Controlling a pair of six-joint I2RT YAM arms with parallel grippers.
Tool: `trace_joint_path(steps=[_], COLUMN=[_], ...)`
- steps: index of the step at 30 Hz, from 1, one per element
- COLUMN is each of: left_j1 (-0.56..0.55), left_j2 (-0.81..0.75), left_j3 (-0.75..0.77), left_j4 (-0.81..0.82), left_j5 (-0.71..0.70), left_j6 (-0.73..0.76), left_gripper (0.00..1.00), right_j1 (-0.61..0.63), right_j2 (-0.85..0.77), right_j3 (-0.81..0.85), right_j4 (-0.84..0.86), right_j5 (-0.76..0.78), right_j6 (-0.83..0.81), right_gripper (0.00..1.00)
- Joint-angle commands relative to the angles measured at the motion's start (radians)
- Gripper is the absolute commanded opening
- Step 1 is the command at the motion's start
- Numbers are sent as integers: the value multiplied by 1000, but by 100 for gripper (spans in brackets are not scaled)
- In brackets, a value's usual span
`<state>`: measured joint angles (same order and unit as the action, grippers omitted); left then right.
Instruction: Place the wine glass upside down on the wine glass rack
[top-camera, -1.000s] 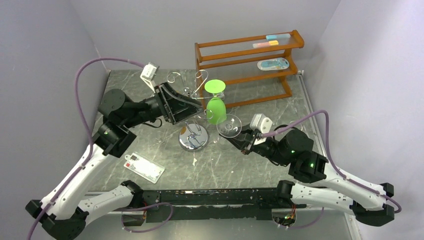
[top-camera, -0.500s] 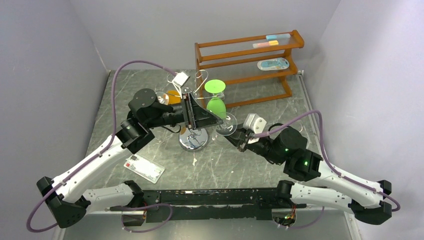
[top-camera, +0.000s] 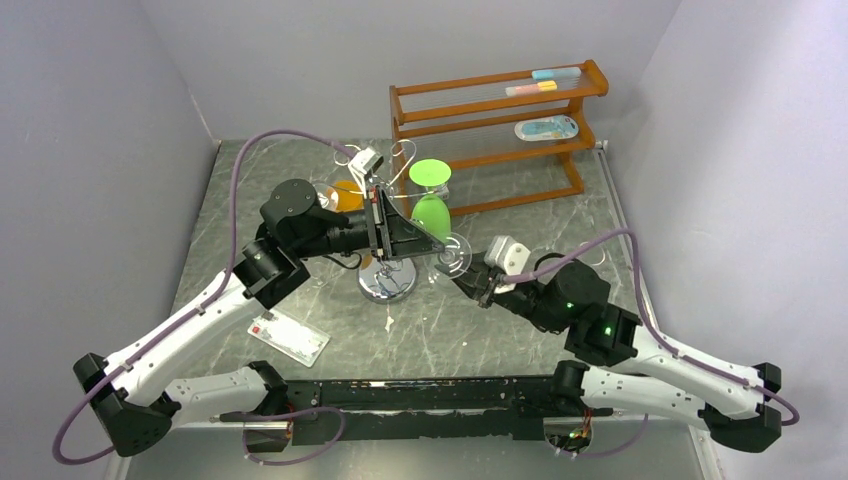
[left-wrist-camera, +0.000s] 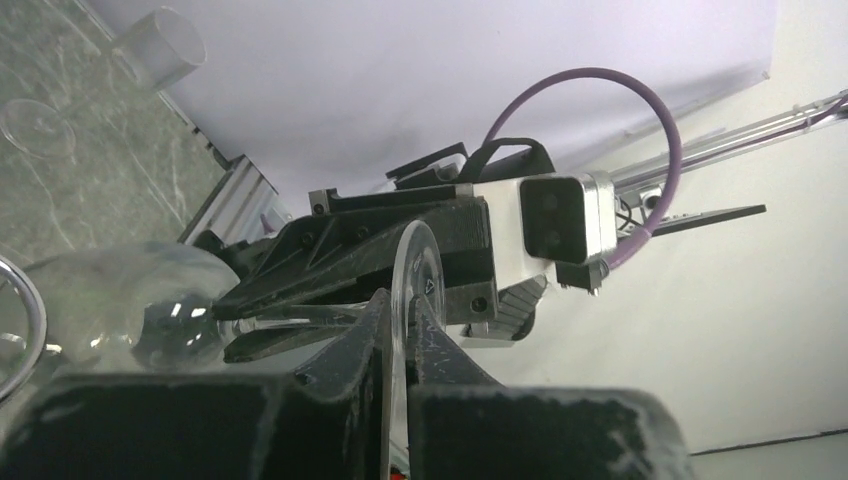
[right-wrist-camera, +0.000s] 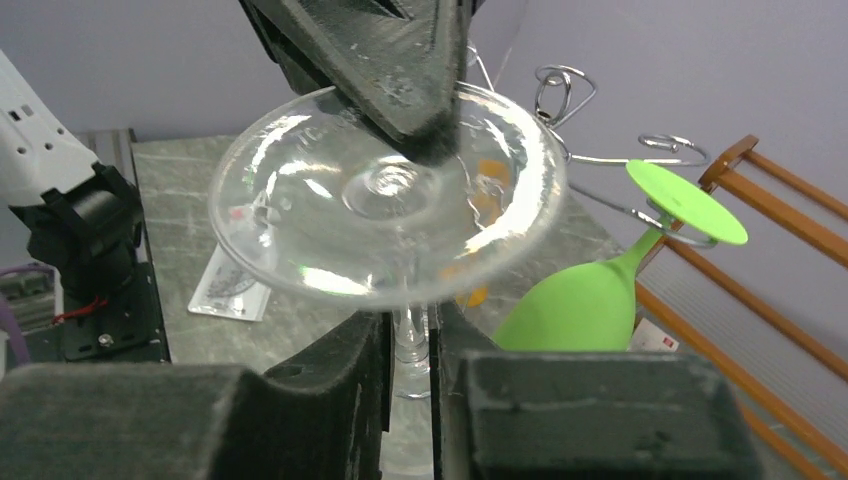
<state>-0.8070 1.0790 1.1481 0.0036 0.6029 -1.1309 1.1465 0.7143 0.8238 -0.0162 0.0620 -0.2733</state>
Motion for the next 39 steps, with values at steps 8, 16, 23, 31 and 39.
trace_joint_path(steps=[8, 16, 23, 31, 39], left_j1=[0, 0, 5, 17, 77], left_j2=[-43, -61, -68, -87, -135], left_j3=[-42, -84, -61, -69, -126], left_j4=[117, 170, 119, 107, 139], left_j5=[-40, -53, -68, -96, -107], left_j6=[-150, -227, -224, -248, -308], left_gripper=[5, 5, 5, 5, 5], right_j1=[4, 4, 4, 5, 5], right_j2=[-90, -89, -23, -31, -60], right_j3=[-93, -122, -85, -107, -124], right_j4=[173, 167, 97, 106, 116], right_j5=[-45, -89, -96, -79, -97], right_j6=[103, 47, -6, -18, 6], right_gripper=[23, 24, 22, 7, 5])
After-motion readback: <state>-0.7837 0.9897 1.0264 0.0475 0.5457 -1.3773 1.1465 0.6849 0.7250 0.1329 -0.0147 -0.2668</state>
